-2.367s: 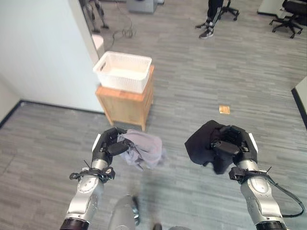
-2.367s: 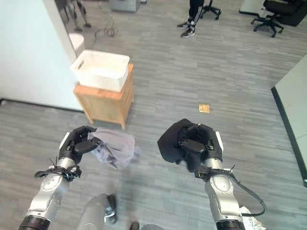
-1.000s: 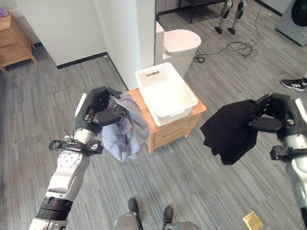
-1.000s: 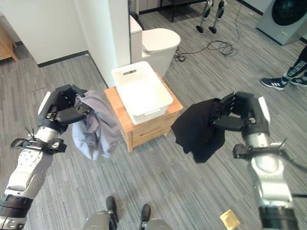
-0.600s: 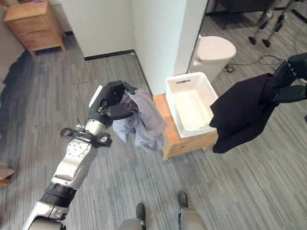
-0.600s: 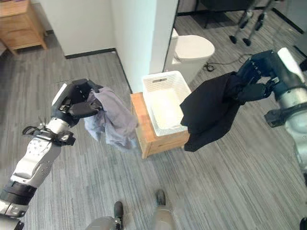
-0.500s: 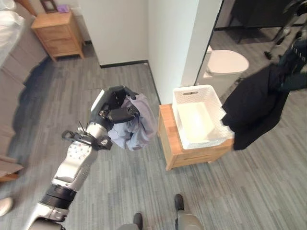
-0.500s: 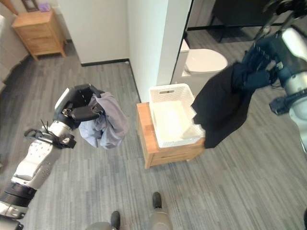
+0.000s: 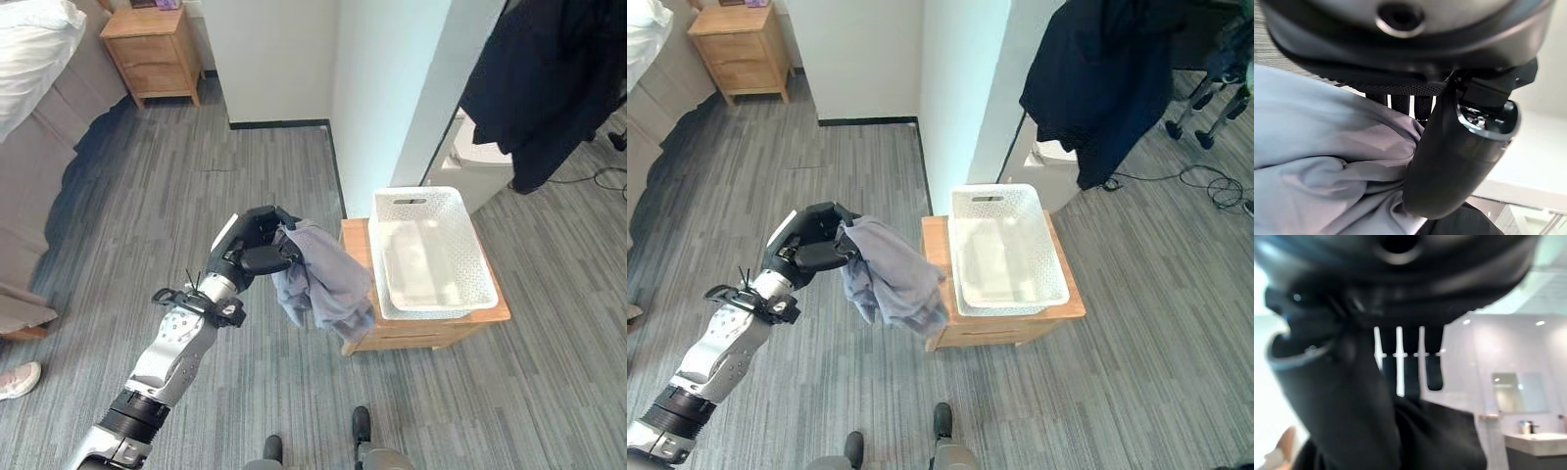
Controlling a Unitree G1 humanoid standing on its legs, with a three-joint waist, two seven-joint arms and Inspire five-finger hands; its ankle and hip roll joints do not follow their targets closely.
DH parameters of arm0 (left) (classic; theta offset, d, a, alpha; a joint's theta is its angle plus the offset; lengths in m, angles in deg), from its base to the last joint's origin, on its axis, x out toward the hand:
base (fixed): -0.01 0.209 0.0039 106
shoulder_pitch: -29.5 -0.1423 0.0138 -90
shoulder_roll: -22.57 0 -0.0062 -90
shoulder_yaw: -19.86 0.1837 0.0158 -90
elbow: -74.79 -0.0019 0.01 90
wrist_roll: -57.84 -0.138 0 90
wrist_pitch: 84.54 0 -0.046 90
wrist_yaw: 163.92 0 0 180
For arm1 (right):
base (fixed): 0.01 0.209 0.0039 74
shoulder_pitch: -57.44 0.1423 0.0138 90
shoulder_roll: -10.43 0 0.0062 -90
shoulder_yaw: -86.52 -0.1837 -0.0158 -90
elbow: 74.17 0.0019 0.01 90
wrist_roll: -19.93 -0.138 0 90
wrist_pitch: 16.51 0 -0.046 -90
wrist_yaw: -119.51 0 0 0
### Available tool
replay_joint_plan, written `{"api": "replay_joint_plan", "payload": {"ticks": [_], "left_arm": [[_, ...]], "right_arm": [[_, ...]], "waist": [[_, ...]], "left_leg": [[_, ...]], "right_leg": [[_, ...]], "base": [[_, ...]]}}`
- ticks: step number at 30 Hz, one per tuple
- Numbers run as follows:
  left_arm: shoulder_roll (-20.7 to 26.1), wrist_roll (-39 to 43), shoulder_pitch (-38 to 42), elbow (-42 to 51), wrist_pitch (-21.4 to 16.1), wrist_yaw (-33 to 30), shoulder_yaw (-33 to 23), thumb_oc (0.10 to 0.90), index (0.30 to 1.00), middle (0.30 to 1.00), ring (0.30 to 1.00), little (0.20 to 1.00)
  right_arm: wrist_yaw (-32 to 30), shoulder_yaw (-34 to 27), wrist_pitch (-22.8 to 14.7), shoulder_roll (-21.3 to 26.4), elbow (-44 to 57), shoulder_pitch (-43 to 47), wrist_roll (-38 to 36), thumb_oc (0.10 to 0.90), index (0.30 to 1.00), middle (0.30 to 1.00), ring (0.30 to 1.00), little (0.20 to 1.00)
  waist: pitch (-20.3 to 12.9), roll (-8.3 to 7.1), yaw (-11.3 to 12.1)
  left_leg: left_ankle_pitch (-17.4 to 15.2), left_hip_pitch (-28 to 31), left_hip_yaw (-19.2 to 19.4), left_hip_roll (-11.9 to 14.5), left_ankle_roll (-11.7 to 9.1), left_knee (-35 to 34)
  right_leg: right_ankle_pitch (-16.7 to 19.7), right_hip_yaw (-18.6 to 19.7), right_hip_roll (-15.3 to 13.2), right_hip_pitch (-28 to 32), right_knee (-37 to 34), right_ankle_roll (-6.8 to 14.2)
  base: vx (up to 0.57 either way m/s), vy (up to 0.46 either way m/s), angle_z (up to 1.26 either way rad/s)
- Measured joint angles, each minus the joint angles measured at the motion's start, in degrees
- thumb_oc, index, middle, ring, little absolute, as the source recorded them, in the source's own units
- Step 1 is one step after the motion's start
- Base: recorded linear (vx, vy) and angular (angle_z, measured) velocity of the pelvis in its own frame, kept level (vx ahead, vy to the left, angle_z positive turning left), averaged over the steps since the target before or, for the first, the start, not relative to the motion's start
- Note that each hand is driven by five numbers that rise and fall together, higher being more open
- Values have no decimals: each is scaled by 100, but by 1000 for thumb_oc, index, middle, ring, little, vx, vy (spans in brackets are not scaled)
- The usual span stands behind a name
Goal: Pick up bed clothes into laundry basket.
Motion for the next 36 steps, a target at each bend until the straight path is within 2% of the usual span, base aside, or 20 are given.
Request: {"api": "replay_joint_plan", "payload": {"ticks": [3,4,10,15,20,21,22,23,24,25,26,27,29,30,31,36], "left_arm": [[16,59,-182,8,40,7,9,400,300,300,300,300],[76,197,-363,14,83,-19,-16,400,300,300,300,300],[81,284,-768,-144,124,-65,-96,400,300,300,300,300],[-19,673,-946,-214,194,-113,-259,400,300,300,300,300],[-63,673,-1316,-250,222,-96,-403,400,300,300,300,300],[-67,671,-1488,-284,221,-66,-470,400,300,300,300,300],[-80,670,-1512,-382,222,-56,-473,400,300,300,300,300],[-231,668,-1532,-547,227,-51,-509,400,300,300,300,300],[-324,667,-1540,-612,231,-51,-517,400,300,300,300,300],[-379,662,-1537,-628,278,-52,-516,400,300,300,300,300],[-455,660,-1490,-619,373,-14,-497,400,300,300,300,300],[-487,662,-1474,-602,371,4,-478,400,300,300,300,300],[-540,663,-1467,-587,361,11,-468,400,300,300,300,300],[-620,663,-1483,-593,360,7,-470,400,300,300,300,300],[-645,663,-1466,-593,362,10,-439,400,300,300,300,300],[-759,659,-1379,-602,371,25,-348,400,300,300,300,300]], "right_arm": [[-3,-46,30,-445,-798,-27,-131,400,300,300,300,300],[38,14,157,-589,-1150,-27,-193,400,300,300,300,300],[219,158,357,-713,-1375,-112,-147,400,300,300,300,300],[360,159,539,-882,-1802,-124,-36,400,300,300,300,300],[472,137,574,-882,-1741,-214,121,400,300,300,300,300],[471,-16,727,-885,-1201,-562,383,400,300,300,300,300],[478,-17,721,-892,-883,-687,454,400,300,300,300,300],[470,-374,729,-903,-207,-1114,817,400,300,300,300,300],[466,-638,679,-955,57,-1367,954,400,300,300,300,300],[474,-681,604,-1065,86,-1468,1031,400,300,300,300,300],[519,-656,628,-1206,16,-1622,1152,400,300,300,300,300],[538,-662,685,-1210,8,-1739,1193,400,300,300,300,300],[568,-746,760,-1236,9,-1962,1264,400,300,300,300,300],[574,-1083,823,-1433,34,-2394,1389,400,300,300,300,300],[596,-1111,831,-1521,46,-2567,1435,400,300,300,300,300],[884,-830,791,-1802,43,-3011,1847,400,300,300,300,300]], "waist": [[3,2,100],[6,3,156],[55,108,211],[139,289,219],[162,569,150],[154,624,58],[161,658,7],[173,758,-68],[174,805,-61],[203,871,-90],[216,982,-117],[225,1027,-123],[220,1089,-117],[202,1133,-115],[201,1137,-125],[206,1147,-226]], "left_leg": [[17,-97,-70,-8,-13,1],[32,-208,-96,-9,-19,0],[43,-268,-75,-12,-23,-2],[43,-216,-75,-58,-23,-3],[68,-207,-72,-127,14,-18],[77,-205,-50,-155,27,-17],[77,-201,-26,-149,28,-13],[76,-213,89,-146,34,-18],[81,-226,151,-159,49,-32],[82,-243,178,-173,56,-34],[92,-280,189,-186,69,-35],[94,-288,191,-185,71,-35],[95,-306,208,-173,71,-35],[96,-325,266,-155,71,-37],[96,-341,303,-149,70,-38],[104,-323,377,-123,59,-67]], "right_leg": [[0,-58,0,-63,0,-1],[4,-83,2,-163,1,-7],[5,-84,-7,-233,3,-7],[3,-104,-71,-168,2,-4],[0,-99,-139,-163,2,1],[1,-48,-128,-179,0,4],[7,-26,-130,-189,-1,13],[-2,64,-140,-253,-2,41],[13,129,-154,-307,-3,52],[50,128,-157,-334,0,52],[65,141,-165,-379,0,59],[74,147,-159,-393,1,53],[94,181,-145,-415,1,49],[104,260,-129,-469,0,38],[113,274,-119,-505,1,31],[115,291,-106,-520,1,29]], "base": [[3,-16,12],[-15,0,10],[4,-4,1],[6,1,2],[0,0,0],[-4,17,-8],[6,20,-20],[7,14,-30],[-2,17,-31],[-8,1,-22],[-8,1,-8],[1,-18,-4],[10,-17,-7],[18,-25,-19],[20,-29,-20],[3,-28,-6]]}}
